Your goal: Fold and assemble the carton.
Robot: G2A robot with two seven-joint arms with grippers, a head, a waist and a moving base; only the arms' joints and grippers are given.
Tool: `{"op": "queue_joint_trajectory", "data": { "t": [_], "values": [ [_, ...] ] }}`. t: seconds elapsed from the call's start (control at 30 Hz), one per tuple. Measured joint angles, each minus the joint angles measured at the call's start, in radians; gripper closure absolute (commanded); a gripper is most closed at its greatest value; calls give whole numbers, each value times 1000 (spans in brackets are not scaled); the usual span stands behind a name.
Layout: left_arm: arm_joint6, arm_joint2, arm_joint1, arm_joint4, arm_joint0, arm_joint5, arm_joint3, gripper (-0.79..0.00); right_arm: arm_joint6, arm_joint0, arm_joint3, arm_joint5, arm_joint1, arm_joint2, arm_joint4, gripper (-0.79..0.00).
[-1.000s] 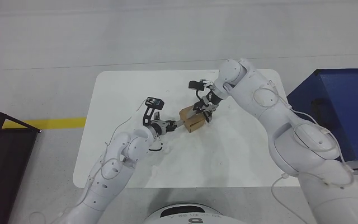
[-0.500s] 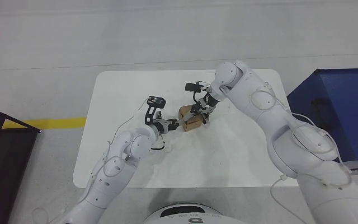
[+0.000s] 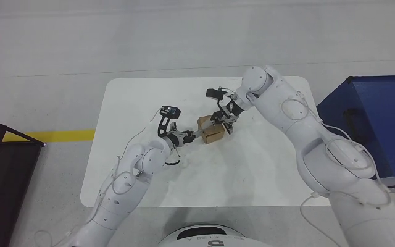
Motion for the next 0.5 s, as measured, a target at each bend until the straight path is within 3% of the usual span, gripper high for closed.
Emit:
{"op": "queue_joint_trajectory", "data": {
  "t": [0.17,0.3,0.5],
  "values": [
    [-2,-1,0,0,0,0,-2,-785,0,-5,50,61,9,63,183,-566],
    [1,-2,1,6,5,-2,-11,-785,0,19,74,74,17,46,155,-625],
    [3,-12,3,7,13,-7,-21,-785,0,36,87,102,22,24,109,-545]
  ]
}}
